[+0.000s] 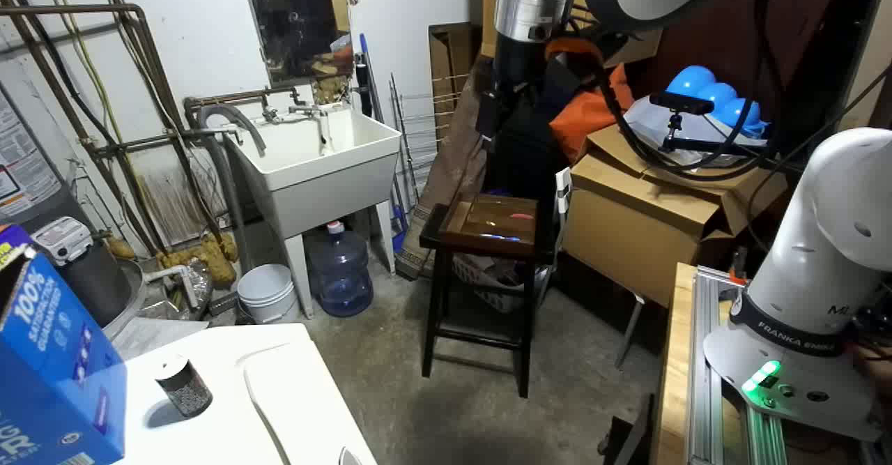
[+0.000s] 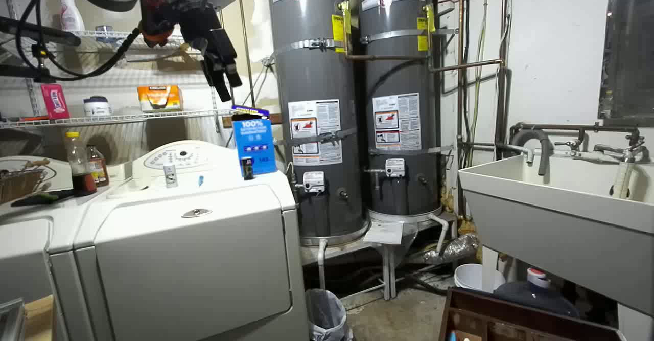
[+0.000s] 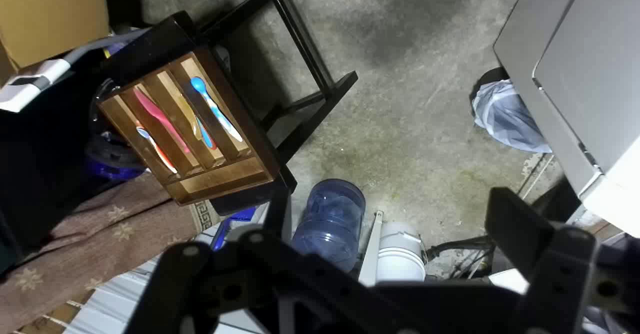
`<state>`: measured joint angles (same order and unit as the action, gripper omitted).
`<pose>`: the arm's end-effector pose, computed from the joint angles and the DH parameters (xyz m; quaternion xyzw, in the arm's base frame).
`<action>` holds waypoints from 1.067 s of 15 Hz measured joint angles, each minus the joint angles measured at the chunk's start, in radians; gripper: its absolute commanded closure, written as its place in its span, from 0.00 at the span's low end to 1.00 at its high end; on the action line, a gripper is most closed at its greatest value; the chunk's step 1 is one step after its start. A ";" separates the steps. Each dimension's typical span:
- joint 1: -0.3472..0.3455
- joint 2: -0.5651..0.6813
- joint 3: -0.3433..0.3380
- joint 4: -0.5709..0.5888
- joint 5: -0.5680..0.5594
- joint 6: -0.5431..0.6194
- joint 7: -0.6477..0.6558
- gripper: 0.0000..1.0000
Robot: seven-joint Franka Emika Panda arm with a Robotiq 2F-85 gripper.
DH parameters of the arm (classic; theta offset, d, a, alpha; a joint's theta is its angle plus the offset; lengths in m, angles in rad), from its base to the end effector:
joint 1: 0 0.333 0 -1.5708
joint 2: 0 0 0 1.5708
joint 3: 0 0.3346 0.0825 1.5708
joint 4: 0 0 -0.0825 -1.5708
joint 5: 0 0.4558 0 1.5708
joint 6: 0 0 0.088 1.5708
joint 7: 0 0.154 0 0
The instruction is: Move the pink thing from the utensil organizer to the washing machine
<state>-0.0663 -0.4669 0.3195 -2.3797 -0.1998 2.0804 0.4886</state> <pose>0.4840 0.1070 0.4496 0.9809 -0.0844 0.1213 0.1262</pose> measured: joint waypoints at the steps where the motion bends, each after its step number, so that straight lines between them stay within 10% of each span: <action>1: 0.000 0.000 0.000 0.000 0.000 0.000 0.000 0.00; 16: 0.004 -0.003 -0.094 -0.014 -0.004 0.050 -0.066 0.00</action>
<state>-0.0622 -0.4696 0.2253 -2.3941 -0.2035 2.1305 0.4222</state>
